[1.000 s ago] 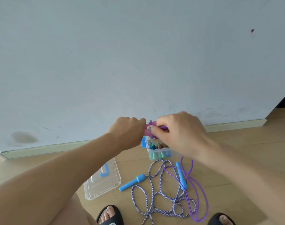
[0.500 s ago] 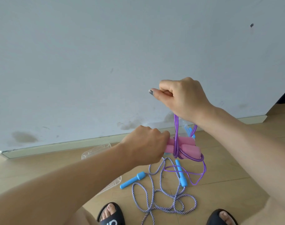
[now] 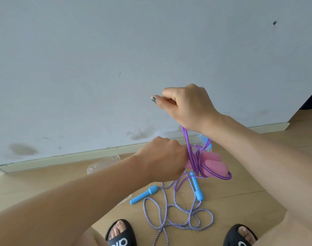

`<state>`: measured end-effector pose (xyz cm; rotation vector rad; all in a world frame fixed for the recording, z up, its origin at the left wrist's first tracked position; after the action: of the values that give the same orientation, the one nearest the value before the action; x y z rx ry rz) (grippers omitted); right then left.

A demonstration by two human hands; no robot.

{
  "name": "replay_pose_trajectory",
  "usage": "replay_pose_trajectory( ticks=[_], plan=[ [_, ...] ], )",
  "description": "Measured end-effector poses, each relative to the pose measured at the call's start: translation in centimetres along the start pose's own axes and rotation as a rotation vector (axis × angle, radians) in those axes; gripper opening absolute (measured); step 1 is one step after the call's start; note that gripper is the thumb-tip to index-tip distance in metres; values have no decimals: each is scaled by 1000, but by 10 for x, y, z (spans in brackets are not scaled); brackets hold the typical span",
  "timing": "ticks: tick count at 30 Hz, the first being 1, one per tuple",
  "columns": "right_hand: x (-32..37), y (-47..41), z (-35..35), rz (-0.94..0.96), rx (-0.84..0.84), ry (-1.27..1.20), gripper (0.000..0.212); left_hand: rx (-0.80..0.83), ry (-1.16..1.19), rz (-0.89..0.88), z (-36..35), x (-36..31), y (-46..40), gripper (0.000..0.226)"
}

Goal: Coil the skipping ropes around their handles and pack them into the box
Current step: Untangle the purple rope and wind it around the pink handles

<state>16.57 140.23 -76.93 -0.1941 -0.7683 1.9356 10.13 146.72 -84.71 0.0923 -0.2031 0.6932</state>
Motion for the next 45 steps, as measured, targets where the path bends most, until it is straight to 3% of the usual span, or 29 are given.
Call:
replay_pose_trajectory(
  ticks=[3, 12, 15, 19, 22, 25, 27, 32, 36, 39, 42, 45],
  plan=[
    [-37, 9, -19, -186, 105, -25, 57, -79, 53, 39, 10, 10, 0, 14],
    [-68, 52, -87, -668, 347, -636, 51, -186, 234, 144, 23, 46, 15, 19],
    [-59, 80, -102, -764, 382, -806, 38, -234, 278, 227, 23, 63, 15, 13],
    [-18, 103, -89, -913, 511, -915, 42, -267, 298, 363, 16, 92, 16, 12],
    [7, 103, -63, -747, 467, -673, 49, -242, 247, 427, 2, 112, 18, 14],
    [31, 109, -57, -468, 526, -233, 40, -152, 194, 417, -15, 112, 14, 17],
    [40, 109, -53, -360, 542, -99, 34, -105, 159, 408, -22, 111, 10, 18],
    [36, 94, -32, -341, 512, -133, 42, -68, 102, 398, -28, 109, 6, 16],
    [67, 101, -34, -147, 573, -3, 30, 98, 11, 375, -38, 95, 3, 6],
    [68, 85, -29, -115, 501, -19, 32, 179, -60, 322, -41, 85, 4, 8],
    [41, 63, -17, -152, 445, -13, 44, 166, -99, 303, -36, 78, 5, 16],
    [20, 46, -9, -131, 395, 26, 47, 156, -144, 193, -36, 59, 3, 7]
  ],
)
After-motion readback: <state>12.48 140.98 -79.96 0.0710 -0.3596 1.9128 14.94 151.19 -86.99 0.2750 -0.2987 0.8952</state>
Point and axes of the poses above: each hand's wrist, its own y-axis away from the middle knuckle, its own z-axis out of the back of the hand, x = y × z, the point moved 6 cm from there along -y, towards the middle knuckle
